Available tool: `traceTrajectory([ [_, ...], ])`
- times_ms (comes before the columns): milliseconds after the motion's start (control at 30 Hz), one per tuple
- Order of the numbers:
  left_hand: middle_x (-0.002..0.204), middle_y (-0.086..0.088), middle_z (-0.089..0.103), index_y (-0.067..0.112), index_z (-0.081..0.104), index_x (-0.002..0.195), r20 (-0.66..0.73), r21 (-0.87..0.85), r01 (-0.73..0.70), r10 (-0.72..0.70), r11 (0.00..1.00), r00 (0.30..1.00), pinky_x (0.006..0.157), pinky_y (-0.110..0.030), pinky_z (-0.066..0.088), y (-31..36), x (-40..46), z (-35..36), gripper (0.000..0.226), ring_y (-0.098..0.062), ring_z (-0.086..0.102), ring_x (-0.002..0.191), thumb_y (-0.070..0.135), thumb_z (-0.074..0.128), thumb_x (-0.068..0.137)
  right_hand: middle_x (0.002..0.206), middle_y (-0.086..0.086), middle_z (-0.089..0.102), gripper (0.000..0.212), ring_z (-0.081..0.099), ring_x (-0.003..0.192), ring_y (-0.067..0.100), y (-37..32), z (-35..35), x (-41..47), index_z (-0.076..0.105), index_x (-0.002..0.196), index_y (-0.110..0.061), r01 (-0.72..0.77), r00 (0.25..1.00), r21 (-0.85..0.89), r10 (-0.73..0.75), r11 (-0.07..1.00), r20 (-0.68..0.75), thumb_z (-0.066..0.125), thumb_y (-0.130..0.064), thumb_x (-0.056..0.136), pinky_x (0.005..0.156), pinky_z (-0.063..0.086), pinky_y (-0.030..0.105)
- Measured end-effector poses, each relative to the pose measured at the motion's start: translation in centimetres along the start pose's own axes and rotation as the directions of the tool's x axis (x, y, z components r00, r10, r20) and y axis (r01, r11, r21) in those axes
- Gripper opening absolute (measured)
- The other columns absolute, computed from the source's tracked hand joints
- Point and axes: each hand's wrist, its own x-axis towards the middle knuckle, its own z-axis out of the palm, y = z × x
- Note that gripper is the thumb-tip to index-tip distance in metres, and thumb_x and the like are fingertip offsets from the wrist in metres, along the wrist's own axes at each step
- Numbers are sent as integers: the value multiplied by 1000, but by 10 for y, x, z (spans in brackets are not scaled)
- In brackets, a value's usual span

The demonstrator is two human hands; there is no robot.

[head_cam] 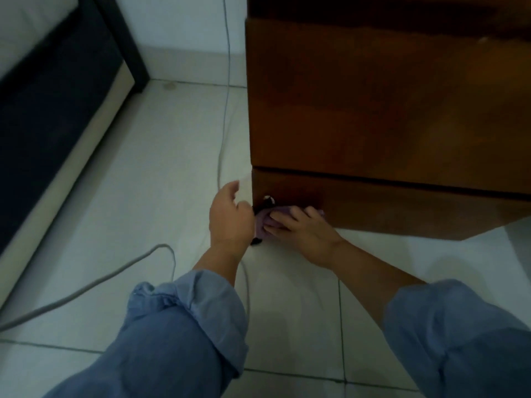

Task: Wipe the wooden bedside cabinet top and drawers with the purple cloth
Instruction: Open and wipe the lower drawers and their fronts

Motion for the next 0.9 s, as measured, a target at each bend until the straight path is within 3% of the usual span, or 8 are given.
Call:
traceTrajectory([
  [67,135,-16,51,3,47,132,20,101,223,-226,970,974,103,-35,39,1,-12,-6,43,-30,50,120,11,43,90,155,3,19,81,31,122,32,-4,-12,-21,22,146,-34,-105,991,123,114,987,-68,41,4,77,85,28,40],
  [167,125,-19,58,3,56,113,287,103,433,-443,896,849,82,-33,42,32,-39,-14,33,-29,54,102,24,37,97,148,-8,16,98,32,116,27,-16,-46,-53,22,139,-45,-285,902,392,383,875,-200,49,14,65,81,31,36],
  [267,105,-9,63,9,57,109,409,-33,487,-433,873,803,74,-31,40,70,-70,-21,48,-23,58,91,49,35,97,138,-16,18,94,32,118,21,-27,-87,-78,31,129,-47,-279,754,728,613,626,-238,53,17,64,90,34,29],
  [367,101,-6,66,8,62,108,457,-6,454,-401,891,794,88,-37,38,111,-101,-37,70,-25,59,97,65,24,92,130,-22,22,79,41,111,11,-37,-138,-106,39,126,-41,-125,620,908,746,401,-244,54,16,73,73,47,6],
  [533,90,-12,74,5,65,98,607,-60,534,-393,844,691,76,-37,49,164,-136,-69,87,-27,67,90,80,23,82,126,-10,32,71,44,118,13,-37,-224,-144,42,123,-38,-20,589,933,758,360,-281,65,8,74,67,47,6],
  [700,109,-9,62,20,43,133,531,-529,505,-198,682,824,64,-35,50,218,-155,-88,42,-23,62,83,33,53,94,124,-3,42,76,58,107,18,-39,-275,-178,41,123,-41,83,654,962,714,259,-249,76,0,71,75,55,24],
  [833,124,-10,58,20,44,134,458,-574,321,-30,753,889,81,-44,55,253,-161,-96,41,-29,59,105,24,53,95,124,-4,43,58,57,99,11,-34,-303,-202,45,130,-32,98,638,993,763,61,-110,71,-13,81,68,53,25],
  [900,127,-7,54,23,44,133,426,-578,201,82,791,901,86,-48,53,270,-164,-99,39,-29,55,110,24,53,95,130,-2,46,37,54,107,13,-30,-317,-206,50,129,-27,11,622,992,776,124,-104,57,-28,92,81,53,31],
])
